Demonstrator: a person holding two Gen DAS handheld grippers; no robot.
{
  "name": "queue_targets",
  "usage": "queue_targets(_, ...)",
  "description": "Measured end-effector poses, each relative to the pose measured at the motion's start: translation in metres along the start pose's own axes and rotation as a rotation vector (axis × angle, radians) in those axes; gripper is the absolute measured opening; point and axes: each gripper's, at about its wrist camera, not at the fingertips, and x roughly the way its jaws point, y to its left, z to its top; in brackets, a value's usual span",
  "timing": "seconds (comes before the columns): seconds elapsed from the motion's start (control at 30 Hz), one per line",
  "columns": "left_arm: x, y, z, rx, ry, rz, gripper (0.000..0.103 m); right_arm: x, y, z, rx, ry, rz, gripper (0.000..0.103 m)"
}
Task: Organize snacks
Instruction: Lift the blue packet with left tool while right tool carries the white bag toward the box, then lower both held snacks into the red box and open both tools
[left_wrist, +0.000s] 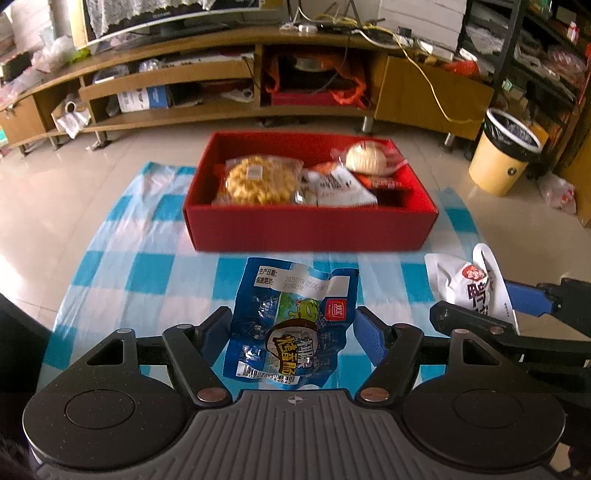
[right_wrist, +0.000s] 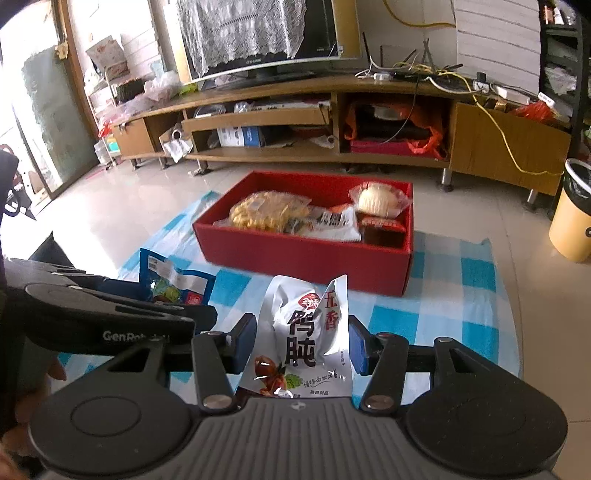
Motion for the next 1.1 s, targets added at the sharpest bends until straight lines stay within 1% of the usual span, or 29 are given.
queue_targets(0.47, 0.008, -0.007, 0.037, -0.004, -0.05, 0.009, 0.077, 0.009, -0.015, 0.03, 0.036, -0.048, -0.017, 0.049)
queue_targets(1.1, 0.028, -0.009, 0.081, -0.008, -0.087, 0.043, 0.077, 0.034, -0.029, 0.071, 0.028, -0.067, -0.037, 0.049)
